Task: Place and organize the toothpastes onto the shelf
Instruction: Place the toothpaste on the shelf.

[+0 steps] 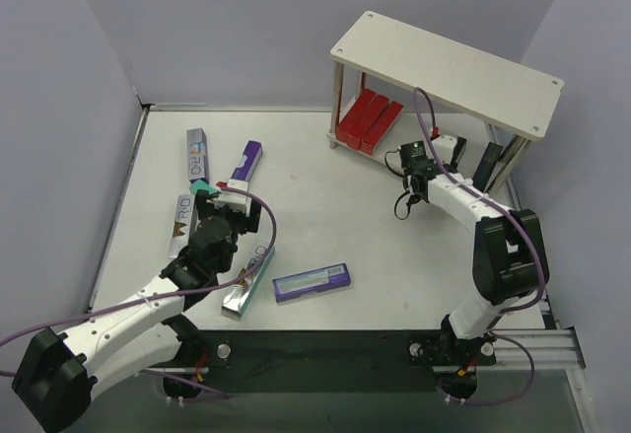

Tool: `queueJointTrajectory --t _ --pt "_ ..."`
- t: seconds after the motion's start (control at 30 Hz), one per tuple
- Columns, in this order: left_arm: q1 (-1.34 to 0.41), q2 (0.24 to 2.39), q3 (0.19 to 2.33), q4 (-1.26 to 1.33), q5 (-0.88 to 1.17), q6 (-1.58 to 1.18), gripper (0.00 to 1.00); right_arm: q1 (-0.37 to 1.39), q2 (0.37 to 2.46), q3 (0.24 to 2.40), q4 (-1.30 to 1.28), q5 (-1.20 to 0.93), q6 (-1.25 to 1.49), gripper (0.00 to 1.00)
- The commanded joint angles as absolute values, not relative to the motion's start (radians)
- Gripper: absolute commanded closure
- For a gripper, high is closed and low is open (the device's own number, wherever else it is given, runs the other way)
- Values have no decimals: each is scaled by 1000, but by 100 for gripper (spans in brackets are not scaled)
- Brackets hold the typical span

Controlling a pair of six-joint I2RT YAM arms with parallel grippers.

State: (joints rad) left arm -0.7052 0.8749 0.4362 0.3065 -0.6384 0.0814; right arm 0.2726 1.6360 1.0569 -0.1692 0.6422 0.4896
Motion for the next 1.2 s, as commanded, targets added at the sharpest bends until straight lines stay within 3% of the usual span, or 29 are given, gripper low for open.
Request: queueJointTrajectory --t 0.0,0.17,0.5,0.7,1.17 --pt "-704 868 472 322 -629 63 9 238 1673 1132 -114 687 485 62" --pt "-703 859 466 327 -634 58 9 210 1716 1164 -117 712 469 55" --pt "-704 864 471 325 -630 58 9 199 1698 1175 -149 719 453 25" --pt "-704 867 471 325 -626 58 9 288 1612 1161 -155 753 312 23" --pt "-704 850 479 318 -618 61 9 393 1548 1126 -304 640 -461 21"
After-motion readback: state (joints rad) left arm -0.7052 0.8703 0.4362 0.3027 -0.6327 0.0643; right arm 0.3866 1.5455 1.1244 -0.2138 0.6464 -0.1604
